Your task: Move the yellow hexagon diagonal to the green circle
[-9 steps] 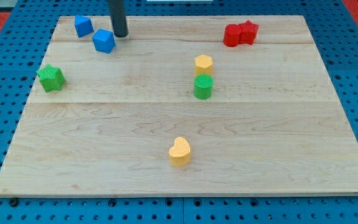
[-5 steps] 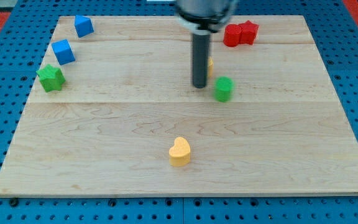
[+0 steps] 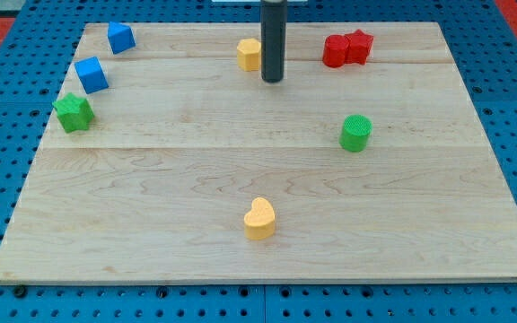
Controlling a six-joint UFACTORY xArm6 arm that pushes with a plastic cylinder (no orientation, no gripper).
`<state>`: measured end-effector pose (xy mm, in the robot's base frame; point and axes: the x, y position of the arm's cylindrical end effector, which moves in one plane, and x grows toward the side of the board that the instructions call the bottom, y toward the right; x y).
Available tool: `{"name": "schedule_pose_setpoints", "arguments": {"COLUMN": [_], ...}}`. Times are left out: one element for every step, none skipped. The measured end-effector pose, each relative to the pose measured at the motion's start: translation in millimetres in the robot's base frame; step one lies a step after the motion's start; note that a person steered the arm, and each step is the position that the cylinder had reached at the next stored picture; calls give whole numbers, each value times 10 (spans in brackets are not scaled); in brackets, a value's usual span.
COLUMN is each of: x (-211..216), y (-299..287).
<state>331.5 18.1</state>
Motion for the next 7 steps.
{"name": "schedule_pose_setpoints", "arguments": {"x": [-368, -573, -318, 765, 1588, 2394, 2461], "y": [-470, -210, 132, 334, 400, 390, -194]}}
